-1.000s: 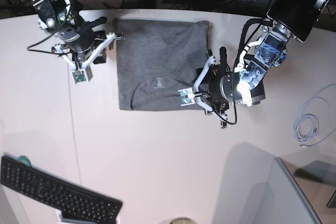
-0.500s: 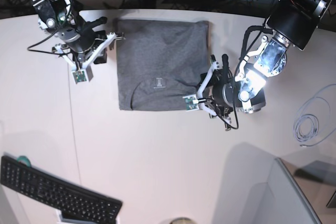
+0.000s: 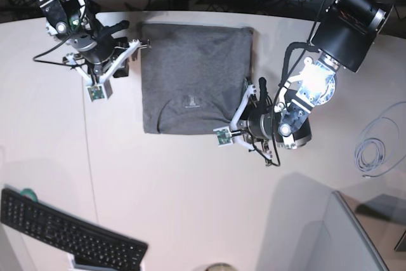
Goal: Layout the t-shirt on the table in an organized manner, then fold the t-shirt properly
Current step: 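Tuck and smooth the shirt's hem corner with the left gripper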
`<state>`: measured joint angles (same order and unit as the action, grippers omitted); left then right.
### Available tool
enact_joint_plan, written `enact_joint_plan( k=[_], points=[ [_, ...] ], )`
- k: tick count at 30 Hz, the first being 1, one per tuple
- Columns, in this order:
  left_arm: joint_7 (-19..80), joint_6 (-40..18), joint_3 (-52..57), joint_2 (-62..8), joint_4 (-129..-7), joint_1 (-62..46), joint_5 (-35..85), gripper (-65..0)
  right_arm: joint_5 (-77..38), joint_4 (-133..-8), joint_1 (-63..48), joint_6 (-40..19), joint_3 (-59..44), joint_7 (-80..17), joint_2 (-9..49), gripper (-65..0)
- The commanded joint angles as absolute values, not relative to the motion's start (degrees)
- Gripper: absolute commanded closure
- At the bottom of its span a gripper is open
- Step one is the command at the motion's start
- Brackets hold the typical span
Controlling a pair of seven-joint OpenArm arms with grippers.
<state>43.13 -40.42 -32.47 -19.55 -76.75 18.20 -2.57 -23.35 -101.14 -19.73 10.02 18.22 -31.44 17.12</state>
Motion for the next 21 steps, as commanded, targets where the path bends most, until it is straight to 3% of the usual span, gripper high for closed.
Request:
enact_joint_plan(
  k=[1,14,21],
  points=[
    [42.68,-40.00,-32.04,-19.91,-77.67,19.74,-2.51,0.0,-23.34,-102.02,-19.47,10.24,17.89,-30.29,17.54,-4.8],
    [43.12,-40.00,-31.69,-18.77,-81.54,19.91,-2.77,0.0,-23.34,-102.02,-18.86,10.24,17.89,-30.37,17.54,-4.8],
    [42.77,-40.00,-32.22,-17.71,-76.97,22.46,-2.86,0.0,-23.34,-102.02,-18.77,10.24,17.89,-30.37,17.54,-4.8]
  ],
)
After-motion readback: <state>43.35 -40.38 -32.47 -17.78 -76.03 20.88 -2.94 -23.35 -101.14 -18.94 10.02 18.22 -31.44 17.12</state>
